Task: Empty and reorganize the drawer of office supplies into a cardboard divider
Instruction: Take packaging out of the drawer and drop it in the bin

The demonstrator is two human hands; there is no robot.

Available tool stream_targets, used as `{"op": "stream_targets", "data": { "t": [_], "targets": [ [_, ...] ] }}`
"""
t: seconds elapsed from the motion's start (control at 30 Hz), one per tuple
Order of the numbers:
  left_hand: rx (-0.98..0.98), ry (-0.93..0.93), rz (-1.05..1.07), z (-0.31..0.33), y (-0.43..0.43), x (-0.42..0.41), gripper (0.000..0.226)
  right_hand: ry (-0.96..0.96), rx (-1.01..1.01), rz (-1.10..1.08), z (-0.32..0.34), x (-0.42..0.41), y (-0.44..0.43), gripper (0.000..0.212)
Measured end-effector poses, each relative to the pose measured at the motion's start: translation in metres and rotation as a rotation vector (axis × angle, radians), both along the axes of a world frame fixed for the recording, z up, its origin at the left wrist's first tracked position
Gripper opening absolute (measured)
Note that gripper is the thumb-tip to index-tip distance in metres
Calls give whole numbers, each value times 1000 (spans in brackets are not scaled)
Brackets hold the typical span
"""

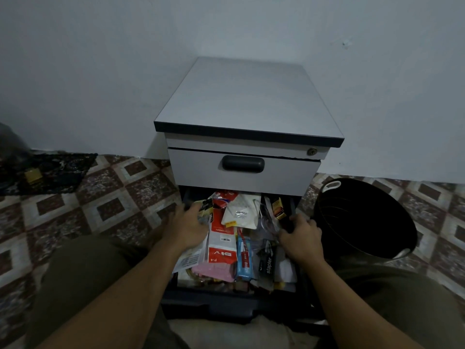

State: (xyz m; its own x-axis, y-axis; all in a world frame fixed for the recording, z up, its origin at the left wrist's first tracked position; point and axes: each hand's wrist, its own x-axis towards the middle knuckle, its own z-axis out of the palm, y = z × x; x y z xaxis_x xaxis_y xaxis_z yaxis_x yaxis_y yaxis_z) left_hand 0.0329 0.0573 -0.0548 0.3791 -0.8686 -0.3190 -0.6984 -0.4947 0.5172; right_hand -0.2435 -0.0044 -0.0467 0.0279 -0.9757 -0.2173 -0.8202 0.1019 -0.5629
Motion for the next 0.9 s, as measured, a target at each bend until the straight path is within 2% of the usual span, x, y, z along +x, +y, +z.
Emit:
{"op": "stream_targets", "data": {
  "t": [0.07, 0.17, 0.3, 0.37, 0.53, 0.6, 0.7, 0.8, 0.83, 0.9],
  "targets": [
    [-80, 134, 7, 7, -7, -11, 60, -81, -56, 31, 2, 10, -8, 53],
    [-75, 285, 40, 12, -12, -20, 50, -145, 31, 87, -4, 22, -21, 57],
    [11, 387, 81, 1, -18, -21, 45, -90, 110, 108, -13, 34, -39, 78],
    [36, 462, 97, -6, -24, -22, 42, -61, 151, 119, -18, 42, -48, 76],
    [78, 432, 60, -14, -34, -26, 16, -122, 269, 110, -38, 51, -60, 89],
    [80, 341, 2, -13, -39, -24, 18, -131, 233, 99, -42, 50, -53, 76],
    [57, 288, 11, -10, -44, -15, 10, -171, 86, 60, -45, 46, -46, 45],
    [151, 212, 26, -24, -41, -8, 37, -187, -4, 86, -47, 44, -44, 21],
    [191, 160, 27, -29, -39, -7, 52, -178, -7, 91, -47, 44, -42, 17],
    [199, 140, 32, -38, -37, -10, 67, -185, -23, 83, -49, 43, -39, 14]
  ]
}}
